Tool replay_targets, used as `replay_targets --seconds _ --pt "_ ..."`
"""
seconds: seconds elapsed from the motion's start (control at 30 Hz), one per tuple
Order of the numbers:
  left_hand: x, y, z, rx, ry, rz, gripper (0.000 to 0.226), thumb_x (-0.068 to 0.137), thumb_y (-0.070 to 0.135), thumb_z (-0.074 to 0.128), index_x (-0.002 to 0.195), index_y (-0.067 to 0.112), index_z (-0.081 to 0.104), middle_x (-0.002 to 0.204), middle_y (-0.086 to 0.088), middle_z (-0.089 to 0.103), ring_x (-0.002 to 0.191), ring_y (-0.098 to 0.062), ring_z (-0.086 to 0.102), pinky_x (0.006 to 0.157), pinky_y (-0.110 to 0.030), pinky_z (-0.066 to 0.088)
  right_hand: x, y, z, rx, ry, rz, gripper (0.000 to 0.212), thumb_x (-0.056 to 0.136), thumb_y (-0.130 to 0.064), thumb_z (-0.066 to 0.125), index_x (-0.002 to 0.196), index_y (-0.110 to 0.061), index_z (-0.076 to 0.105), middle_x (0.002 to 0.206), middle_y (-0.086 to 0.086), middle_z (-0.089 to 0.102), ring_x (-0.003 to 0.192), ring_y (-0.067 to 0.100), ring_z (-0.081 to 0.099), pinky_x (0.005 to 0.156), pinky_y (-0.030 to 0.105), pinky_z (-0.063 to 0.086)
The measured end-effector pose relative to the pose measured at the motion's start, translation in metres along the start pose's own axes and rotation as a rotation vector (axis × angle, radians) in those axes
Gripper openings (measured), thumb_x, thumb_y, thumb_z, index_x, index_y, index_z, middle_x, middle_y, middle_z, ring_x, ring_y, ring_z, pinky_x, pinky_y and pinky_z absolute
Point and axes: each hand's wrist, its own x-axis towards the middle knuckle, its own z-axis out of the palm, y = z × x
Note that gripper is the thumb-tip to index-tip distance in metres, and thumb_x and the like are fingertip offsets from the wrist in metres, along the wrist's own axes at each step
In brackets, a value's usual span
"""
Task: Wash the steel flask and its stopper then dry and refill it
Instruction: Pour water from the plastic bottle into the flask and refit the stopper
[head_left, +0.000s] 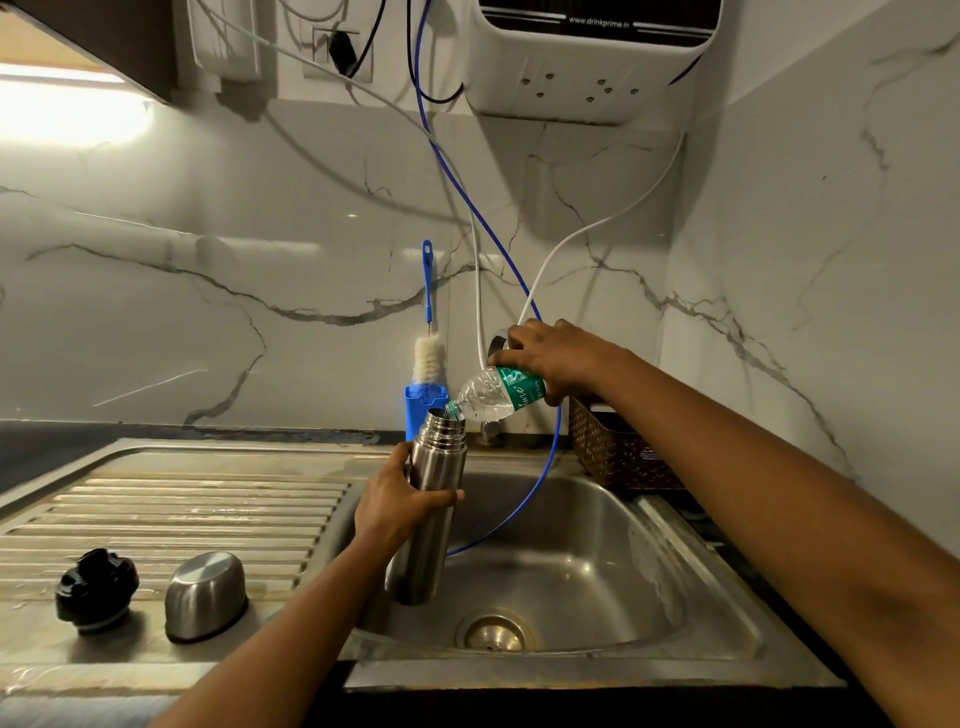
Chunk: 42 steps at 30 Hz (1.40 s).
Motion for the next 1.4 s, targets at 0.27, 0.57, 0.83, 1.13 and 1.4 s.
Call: replay_targets --seconds 0.27,0.57,0.83,1.13,1.4 --pt "0.000 0.000 0.000 0.010 0.008 -0.006 0.087 0.062 0.043 0.084 0.135 0.024 0.040 0.121 -0.005 0.062 0.101 -0.020 0.061 0.081 -0.037 0.052 0.007 -0.001 -0.011 -0.131 0.039 -0.040 0.090 0.075 -0.016 0.074 0.146 -0.032 0.021 0.141 0.006 0.033 0.130 0.025 0.030 0.102 0.044 0.035" --pt "0.000 0.001 0.000 -0.002 0.013 0.001 0.085 0.062 0.041 0.085 0.133 0.023 0.042 0.120 -0.005 0.063 0.102 -0.020 0.061 0.084 -0.039 0.053 0.013 -0.004 -0.019 -0.297 0.172 -0.096 0.082 0.079 -0.012 0.069 0.145 -0.024 0.020 0.141 0.005 0.040 0.130 0.025 0.037 0.102 0.044 0.033" --pt "0.000 0.002 0.001 -0.022 0.012 0.011 0.085 0.063 0.039 0.085 0.134 0.023 0.042 0.119 -0.004 0.062 0.097 -0.015 0.058 0.079 -0.032 0.049 0.025 -0.003 -0.018 -0.437 0.352 -0.183 0.067 0.079 -0.012 0.070 0.137 -0.027 0.040 0.138 0.002 0.048 0.131 0.025 0.041 0.113 0.053 0.017" --pt "-0.002 0.005 0.000 -0.031 0.017 0.015 0.084 0.062 0.040 0.085 0.132 0.024 0.041 0.119 -0.005 0.062 0.097 -0.017 0.058 0.082 -0.038 0.052 0.037 -0.011 -0.021 -0.516 0.525 -0.216 0.077 0.047 -0.020 0.090 0.117 -0.033 0.061 0.116 -0.001 0.062 0.116 0.023 0.055 0.107 0.055 0.030" --pt "-0.003 0.005 -0.001 -0.062 0.026 0.011 0.081 0.062 0.038 0.086 0.130 0.023 0.045 0.116 -0.005 0.063 0.097 -0.018 0.059 0.085 -0.041 0.052 0.034 -0.014 -0.021 -0.506 0.613 -0.188 0.074 0.048 -0.015 0.089 0.116 -0.031 0.062 0.114 0.002 0.063 0.113 0.024 0.057 0.106 0.056 0.031"
